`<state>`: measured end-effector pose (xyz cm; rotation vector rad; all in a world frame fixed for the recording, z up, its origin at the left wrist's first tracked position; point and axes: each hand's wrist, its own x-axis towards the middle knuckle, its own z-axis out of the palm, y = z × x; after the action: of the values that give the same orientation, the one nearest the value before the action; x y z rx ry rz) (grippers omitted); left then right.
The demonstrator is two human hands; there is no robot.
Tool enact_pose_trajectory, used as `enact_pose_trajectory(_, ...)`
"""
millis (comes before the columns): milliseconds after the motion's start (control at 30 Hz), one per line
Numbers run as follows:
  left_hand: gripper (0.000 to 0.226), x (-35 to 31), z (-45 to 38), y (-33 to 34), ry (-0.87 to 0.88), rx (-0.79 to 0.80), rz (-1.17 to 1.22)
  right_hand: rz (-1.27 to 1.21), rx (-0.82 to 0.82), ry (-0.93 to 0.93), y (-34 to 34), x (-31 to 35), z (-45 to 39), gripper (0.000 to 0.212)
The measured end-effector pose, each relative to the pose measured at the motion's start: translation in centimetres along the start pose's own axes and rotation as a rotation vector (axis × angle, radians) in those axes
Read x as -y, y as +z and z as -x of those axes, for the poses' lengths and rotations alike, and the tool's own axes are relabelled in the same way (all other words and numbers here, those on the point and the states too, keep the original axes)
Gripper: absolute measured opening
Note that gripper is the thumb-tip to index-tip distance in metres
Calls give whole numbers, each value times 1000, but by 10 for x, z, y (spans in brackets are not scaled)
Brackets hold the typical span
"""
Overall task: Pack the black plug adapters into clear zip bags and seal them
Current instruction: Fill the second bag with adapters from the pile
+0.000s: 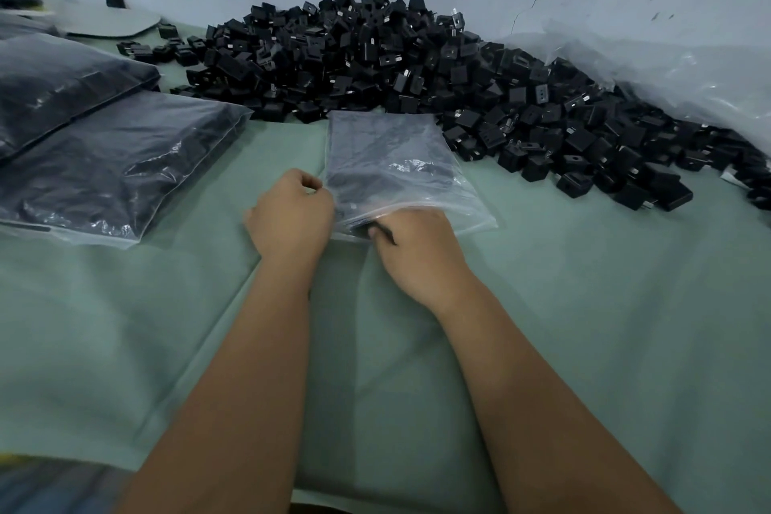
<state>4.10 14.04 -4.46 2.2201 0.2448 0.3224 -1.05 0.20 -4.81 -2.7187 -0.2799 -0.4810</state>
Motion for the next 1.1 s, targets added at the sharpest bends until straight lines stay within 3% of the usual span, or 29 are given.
enact_pose_trajectory(167,26,0,-1,0,16,-4,-14,41,56,1,9,12,-14,13)
enact_pose_trajectory(300,23,0,-1,1,12,-15,-39,124,37,-51,13,15,-14,25)
enact_pose_trajectory(367,22,0,-1,2,6,-15,-45,102,-42,-90,9,13,-8,15)
enact_pose_trajectory(467,17,-1,-1,2,12,-31,-51,24,-206,-109,-5,12,1,24)
enact_pose_trajectory(567,15,0,0,0,19,-53,-46,-37,-568,-155,-25,3,0,20)
enact_pose_trajectory(667,16,0,0,-1,55,-87,-23,-207,-755,83,-46,-32,-9,20)
enact_pose_trajectory(733,20,-2,2,-2,106,-142,-14,-187,-732,359,-52,-71,-13,27)
enact_pose_trajectory(833,18,-6,2,-1,186,-204,-3,57,-552,788,-62,-126,-13,62)
enact_pose_trajectory(933,15,-8,3,3,227,-220,-23,5,-349,1125,-70,-159,-15,84)
enact_pose_trajectory(1033,14,-8,2,6,245,-227,-37,-13,-107,1189,-70,-165,-23,76)
enact_pose_trajectory(1100,14,-8,2,8,261,-224,-34,-33,-106,1067,-59,-157,-29,67)
